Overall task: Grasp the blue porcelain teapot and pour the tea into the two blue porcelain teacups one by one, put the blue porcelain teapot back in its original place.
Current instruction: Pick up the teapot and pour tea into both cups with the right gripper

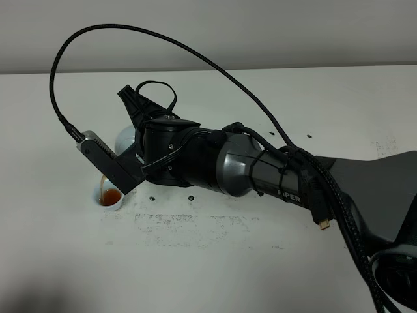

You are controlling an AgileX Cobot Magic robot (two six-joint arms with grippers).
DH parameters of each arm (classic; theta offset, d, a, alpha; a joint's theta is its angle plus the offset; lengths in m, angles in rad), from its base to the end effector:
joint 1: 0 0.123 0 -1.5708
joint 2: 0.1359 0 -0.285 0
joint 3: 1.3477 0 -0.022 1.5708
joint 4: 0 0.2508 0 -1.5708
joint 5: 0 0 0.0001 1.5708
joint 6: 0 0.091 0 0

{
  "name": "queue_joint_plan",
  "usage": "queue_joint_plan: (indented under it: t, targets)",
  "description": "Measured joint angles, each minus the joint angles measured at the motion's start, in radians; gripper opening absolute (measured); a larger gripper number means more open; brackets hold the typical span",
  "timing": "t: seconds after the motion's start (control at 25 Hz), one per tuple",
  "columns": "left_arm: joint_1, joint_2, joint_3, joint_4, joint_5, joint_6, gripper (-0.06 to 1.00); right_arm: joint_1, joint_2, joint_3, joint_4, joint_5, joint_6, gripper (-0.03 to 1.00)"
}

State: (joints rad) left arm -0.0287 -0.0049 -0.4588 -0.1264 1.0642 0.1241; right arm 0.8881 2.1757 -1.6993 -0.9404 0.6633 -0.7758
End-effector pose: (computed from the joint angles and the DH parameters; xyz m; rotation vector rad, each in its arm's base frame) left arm -0.0018 -0.0100 0.2660 0.1620 2.0723 -0.0942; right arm 0.3421 0.3488 0.2007 -2.2379 1.0302 -0.9476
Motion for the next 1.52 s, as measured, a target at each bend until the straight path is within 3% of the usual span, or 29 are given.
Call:
queue_joint_plan:
  t: [1.52]
  targets:
    - [0.0,0.0,0.0,0.0,0.0,0.0,0.63,0.0,0.0,0.0,-0.019,-0.001,-0.004,0.04]
